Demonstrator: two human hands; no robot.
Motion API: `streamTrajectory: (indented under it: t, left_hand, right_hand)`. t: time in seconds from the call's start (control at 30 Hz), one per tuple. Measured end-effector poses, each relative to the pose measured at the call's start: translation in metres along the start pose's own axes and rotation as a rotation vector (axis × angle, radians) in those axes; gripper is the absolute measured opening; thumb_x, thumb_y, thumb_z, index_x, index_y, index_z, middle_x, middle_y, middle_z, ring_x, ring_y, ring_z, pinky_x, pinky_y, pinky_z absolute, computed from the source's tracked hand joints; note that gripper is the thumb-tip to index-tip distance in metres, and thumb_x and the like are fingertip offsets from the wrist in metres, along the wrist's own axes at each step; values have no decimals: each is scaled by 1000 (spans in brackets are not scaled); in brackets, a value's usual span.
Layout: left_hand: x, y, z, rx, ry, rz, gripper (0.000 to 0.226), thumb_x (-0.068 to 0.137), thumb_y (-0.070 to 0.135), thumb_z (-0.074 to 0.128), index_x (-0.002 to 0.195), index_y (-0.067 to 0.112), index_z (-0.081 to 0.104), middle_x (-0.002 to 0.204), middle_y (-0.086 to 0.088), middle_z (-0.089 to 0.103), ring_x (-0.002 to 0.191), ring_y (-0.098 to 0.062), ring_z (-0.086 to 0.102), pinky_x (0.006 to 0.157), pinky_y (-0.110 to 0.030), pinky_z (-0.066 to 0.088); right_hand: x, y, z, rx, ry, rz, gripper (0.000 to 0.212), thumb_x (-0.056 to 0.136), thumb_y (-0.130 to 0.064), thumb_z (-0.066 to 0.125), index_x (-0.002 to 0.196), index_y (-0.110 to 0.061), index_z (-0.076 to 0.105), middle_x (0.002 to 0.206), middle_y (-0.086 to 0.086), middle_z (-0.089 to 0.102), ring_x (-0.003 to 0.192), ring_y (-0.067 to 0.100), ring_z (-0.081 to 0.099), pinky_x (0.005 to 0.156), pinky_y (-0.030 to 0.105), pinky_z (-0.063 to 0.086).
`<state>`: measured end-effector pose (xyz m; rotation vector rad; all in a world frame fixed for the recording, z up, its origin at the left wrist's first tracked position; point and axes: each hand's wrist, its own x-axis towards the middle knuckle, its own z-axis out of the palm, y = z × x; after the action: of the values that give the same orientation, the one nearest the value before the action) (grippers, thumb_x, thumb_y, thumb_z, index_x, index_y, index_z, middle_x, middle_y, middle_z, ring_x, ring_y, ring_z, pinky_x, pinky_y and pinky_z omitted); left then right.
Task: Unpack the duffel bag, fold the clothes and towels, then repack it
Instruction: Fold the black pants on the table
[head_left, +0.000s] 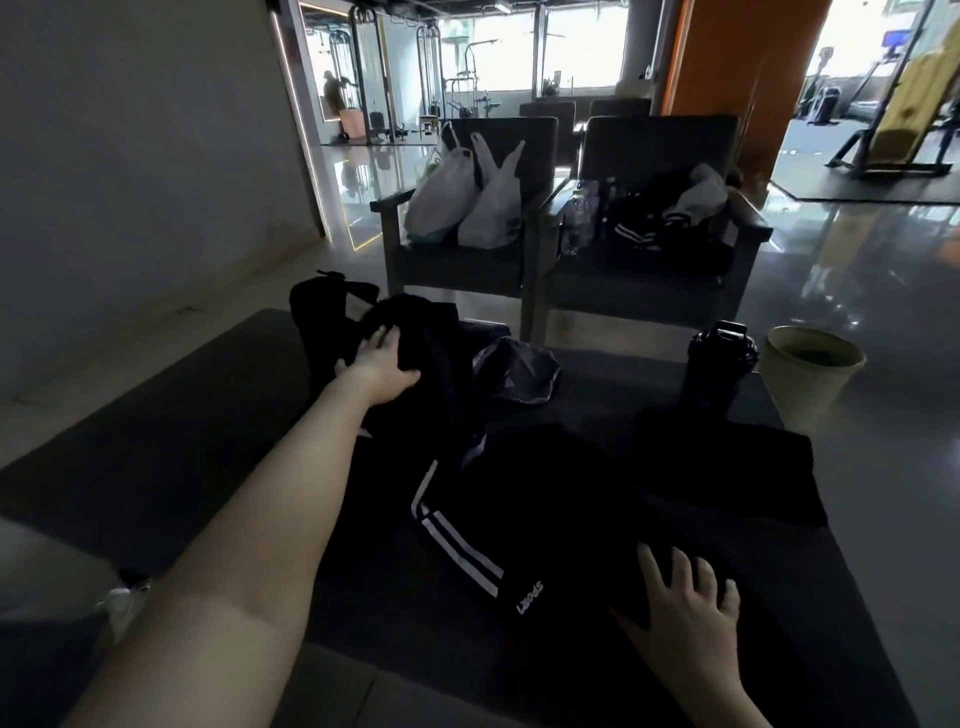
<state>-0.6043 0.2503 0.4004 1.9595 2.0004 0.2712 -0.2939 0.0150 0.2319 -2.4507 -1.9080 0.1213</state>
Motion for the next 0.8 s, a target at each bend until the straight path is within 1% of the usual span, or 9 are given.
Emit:
streamTrajectory:
  t: [0.07,0.1,0.17,0.37,0.5,0.57,0.67,0.7,0.8]
  left_hand:
    - [-4,-7,29,163,-78,7,74,96,45,45,153,24,2,160,4,-6,147,-24,-3,116,-55,6]
    - [-9,-7,40,192,-93,18,71,97,45,43,153,25,4,160,5,-7,147,-25,-4,116,-56,4]
    - [-16,-8,53,254,-85,36,65,98,44,40,153,25,8,160,6,-6,147,-26,-5,116,-56,2]
    - [-28,-3,58,397,39,73,54,101,41,33,151,25,20,160,2,2,147,-25,-6,116,-56,-1]
    - [-37,-5,64,440,-42,42,57,101,43,30,152,24,15,161,2,2,147,-26,-8,116,-56,-2]
    - [-45,-2,67,439,12,72,55,101,41,30,151,22,18,160,2,6,147,-24,-5,116,-54,-3]
    - [-66,11,78,433,85,189,48,101,33,35,147,19,31,157,2,20,146,-19,6,118,-46,2]
    - [-75,16,85,427,96,245,45,100,29,38,144,19,36,154,1,28,145,-17,14,118,-42,9]
    - [-109,31,110,293,18,385,37,95,23,48,132,20,53,138,0,50,129,-18,41,108,-33,33]
  right_hand:
    - [0,-3,-5,-13,-34,-5,73,77,-73,49,111,-11,69,101,23,66,91,47,64,72,67,47]
    - [1,-4,-6,-31,-25,-2,74,64,-67,69,114,-13,68,103,21,67,94,46,63,75,66,47]
    - [5,-5,-5,-46,1,-14,83,47,-59,85,115,-15,68,106,19,67,98,44,63,78,64,48]
    - [11,0,-3,-61,30,-73,81,48,-59,84,115,-16,68,104,17,68,95,43,64,77,63,49]
    - [16,4,-2,-81,40,-121,80,50,-58,83,116,-16,67,103,16,68,94,42,65,76,62,50]
    - [17,4,-9,-81,14,-135,80,66,-61,73,132,-21,54,122,14,61,112,40,57,92,61,45]
    - [16,5,-20,-39,12,-122,80,83,-65,50,149,-30,20,153,6,26,140,31,25,113,52,19]
    - [13,5,-23,-13,28,-107,82,82,-63,55,149,-29,21,154,7,22,140,32,23,112,55,17]
    - [-1,10,-22,40,204,-116,88,60,-51,81,135,-19,49,140,16,45,127,38,43,97,69,30]
